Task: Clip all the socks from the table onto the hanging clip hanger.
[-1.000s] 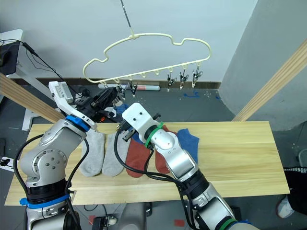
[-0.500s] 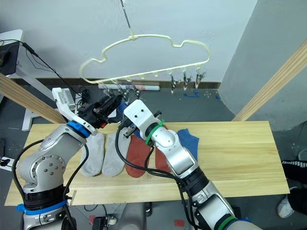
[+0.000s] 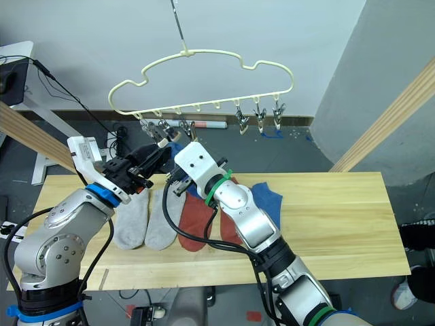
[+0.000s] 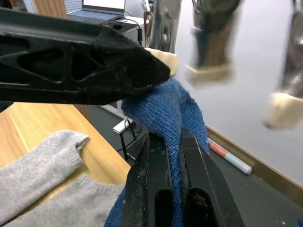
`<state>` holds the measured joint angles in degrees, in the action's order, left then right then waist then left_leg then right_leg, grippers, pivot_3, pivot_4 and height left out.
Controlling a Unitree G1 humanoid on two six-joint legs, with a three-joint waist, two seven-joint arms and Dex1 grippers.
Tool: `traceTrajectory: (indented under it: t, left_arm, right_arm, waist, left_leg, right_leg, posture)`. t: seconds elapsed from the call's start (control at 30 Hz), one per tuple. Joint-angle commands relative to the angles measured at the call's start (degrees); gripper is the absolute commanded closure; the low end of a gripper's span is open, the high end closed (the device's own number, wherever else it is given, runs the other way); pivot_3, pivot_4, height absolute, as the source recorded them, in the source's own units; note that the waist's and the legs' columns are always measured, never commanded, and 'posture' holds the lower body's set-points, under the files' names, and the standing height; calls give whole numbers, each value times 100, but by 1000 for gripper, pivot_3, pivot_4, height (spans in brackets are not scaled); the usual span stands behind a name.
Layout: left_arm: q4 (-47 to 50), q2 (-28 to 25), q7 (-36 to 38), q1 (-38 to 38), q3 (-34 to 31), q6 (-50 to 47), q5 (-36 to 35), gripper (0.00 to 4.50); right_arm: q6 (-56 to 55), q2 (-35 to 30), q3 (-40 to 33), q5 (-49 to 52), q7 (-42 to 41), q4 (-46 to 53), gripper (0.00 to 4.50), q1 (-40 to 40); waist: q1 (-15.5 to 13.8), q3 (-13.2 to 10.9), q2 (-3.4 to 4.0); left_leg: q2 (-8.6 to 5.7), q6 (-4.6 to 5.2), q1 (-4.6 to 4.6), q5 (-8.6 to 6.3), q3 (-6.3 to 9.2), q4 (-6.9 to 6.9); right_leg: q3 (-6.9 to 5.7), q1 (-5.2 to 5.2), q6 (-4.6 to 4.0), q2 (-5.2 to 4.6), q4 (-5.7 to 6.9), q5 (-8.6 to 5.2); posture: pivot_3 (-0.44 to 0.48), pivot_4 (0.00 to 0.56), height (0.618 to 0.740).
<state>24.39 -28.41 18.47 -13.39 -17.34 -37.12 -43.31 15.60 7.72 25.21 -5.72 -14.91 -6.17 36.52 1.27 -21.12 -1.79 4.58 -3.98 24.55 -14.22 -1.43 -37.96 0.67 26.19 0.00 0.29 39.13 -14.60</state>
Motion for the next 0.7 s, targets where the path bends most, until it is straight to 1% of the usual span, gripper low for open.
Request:
traceTrajectory:
  t: [0.03, 0.07, 0.1, 0.2, 0.43, 0.53, 0.7]
  left_arm:
    - [272, -55, 76, 104, -105, 206, 106, 2062]
    - [281, -50, 69, 111, -105, 214, 117, 2037]
    - [290, -52, 69, 122, -105, 225, 133, 2037]
    - [315, -63, 70, 168, -113, 245, 151, 2037]
    - [397, -90, 95, 292, -136, 245, 165, 2037]
    - [390, -114, 125, 304, -138, 288, 213, 2037]
    - [430, -178, 284, 473, -134, 570, 442, 2037]
  right_arm:
    - [-196, 311, 89, 45, -24, 126, 4500, 63]
    - [-188, 314, 82, 69, -28, 135, 3955, 47]
    - [-186, 319, 76, 96, -32, 151, 3744, 30]
    - [-181, 319, 83, 132, -47, 182, 2718, 13]
    - [-107, 269, 151, 129, -175, 289, 64, -27]
    - [-83, 225, 167, 109, -221, 345, 25, -51]
    - [51, -22, 212, 58, -414, 688, 25, -242]
  waist:
    - [-1, 0, 0]
    - [-3, 0, -1]
    - [-5, 0, -1]
    - [-6, 1, -1]
    - [-6, 1, -1]
    - [-9, 1, -1]
    - [-10, 1, -1]
  left_leg:
    - [0, 0, 0, 0, 0, 0]
    - [0, 0, 0, 0, 0, 0]
    - [0, 0, 0, 0, 1, 0]
    - [0, 0, 0, 0, 1, 0]
    - [0, 0, 0, 0, 2, 0]
    - [0, 1, 0, 0, 2, -1]
    - [1, 1, 0, 0, 3, 0]
  right_leg:
    - [0, 0, 0, 0, 0, 0]
    - [-1, 0, 0, 0, 0, 0]
    - [-1, 0, 0, 0, 0, 0]
    - [-1, 0, 0, 0, 0, 0]
    - [-2, 0, 0, 0, 1, 0]
    - [-3, 0, 0, 0, 3, 0]
    - [-3, 0, 0, 0, 3, 0]
  posture:
    - [37, 355, 701]
    - [38, 356, 701]
    - [38, 356, 701]
    - [38, 356, 701]
    - [38, 356, 701]
    - [39, 356, 701]
    - [37, 360, 701]
